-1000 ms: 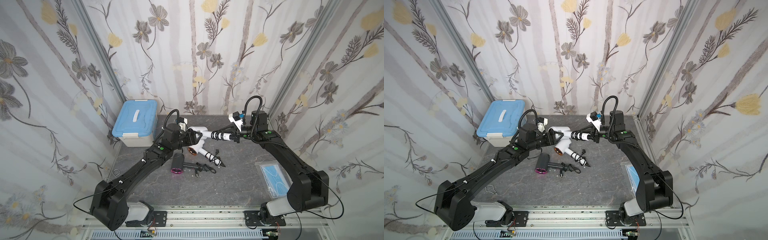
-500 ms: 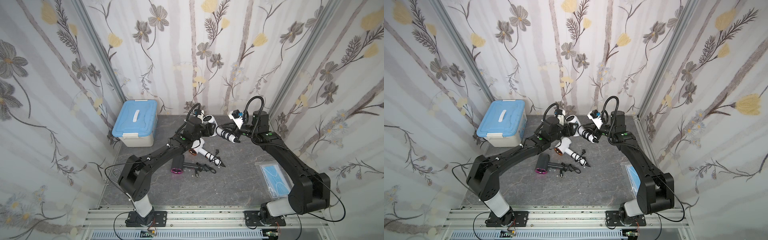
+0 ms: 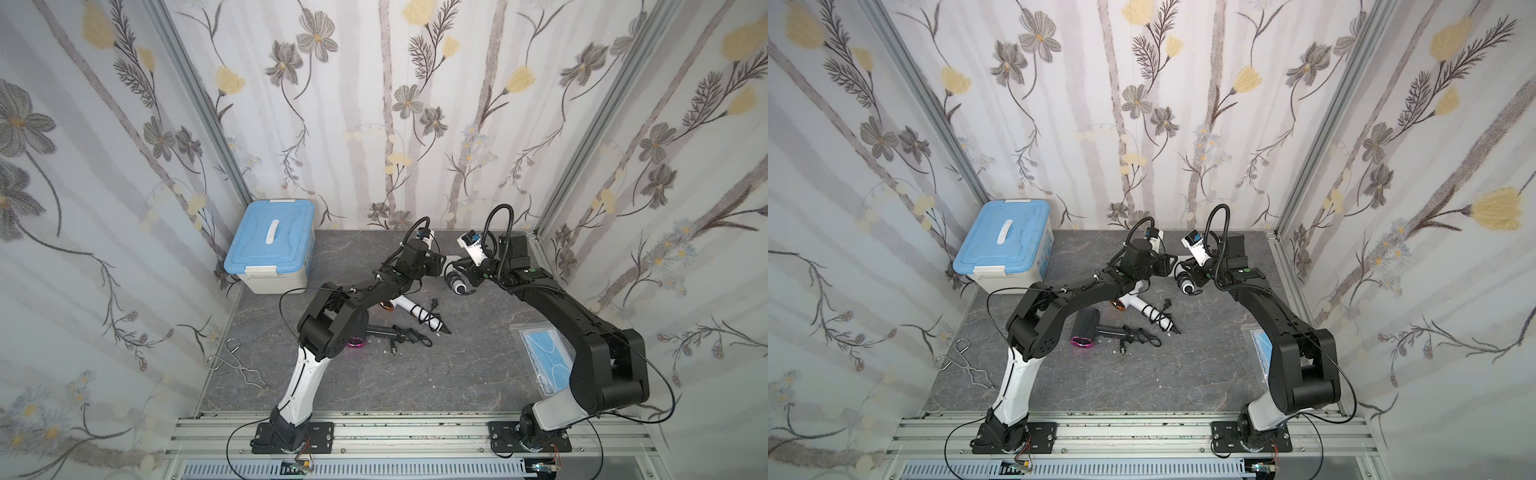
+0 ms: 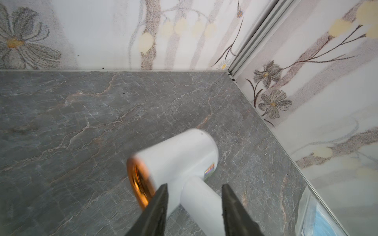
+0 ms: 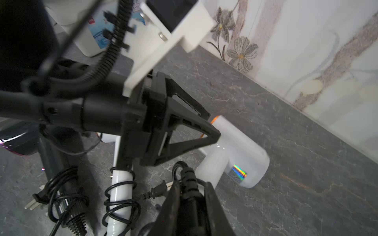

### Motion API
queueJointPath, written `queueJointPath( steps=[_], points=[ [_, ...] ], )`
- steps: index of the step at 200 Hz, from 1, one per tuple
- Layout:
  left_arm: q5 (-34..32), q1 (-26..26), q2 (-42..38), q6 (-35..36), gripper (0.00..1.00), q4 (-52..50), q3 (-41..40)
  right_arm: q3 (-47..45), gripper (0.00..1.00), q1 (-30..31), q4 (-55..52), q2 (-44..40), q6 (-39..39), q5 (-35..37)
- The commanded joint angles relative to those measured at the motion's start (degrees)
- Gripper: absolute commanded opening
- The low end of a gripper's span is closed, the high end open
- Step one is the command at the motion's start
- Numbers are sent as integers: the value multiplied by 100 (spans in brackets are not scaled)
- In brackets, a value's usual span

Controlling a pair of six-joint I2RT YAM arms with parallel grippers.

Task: Wrap the cord around the hair dryer
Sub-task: Place the hair dryer at the center of the board.

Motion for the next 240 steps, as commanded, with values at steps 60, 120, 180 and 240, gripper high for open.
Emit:
queueJointPath(
  steps=[60, 120, 180, 240],
  points=[
    [-24, 129, -100, 305, 0, 73, -140, 51, 0, -30, -150, 542, 1039, 512],
    [-70, 120, -320, 967, 1, -1291, 336, 90, 0, -239, -466, 1020, 1451, 885],
    [-65, 112, -809, 954, 4, -1372, -109, 175, 0, -457, -346, 1540, 1415, 1257],
    [-216, 50, -1360, 816, 8, -1399, -650, 630, 3, -515, -594, 2041, 1461, 1581]
  ],
)
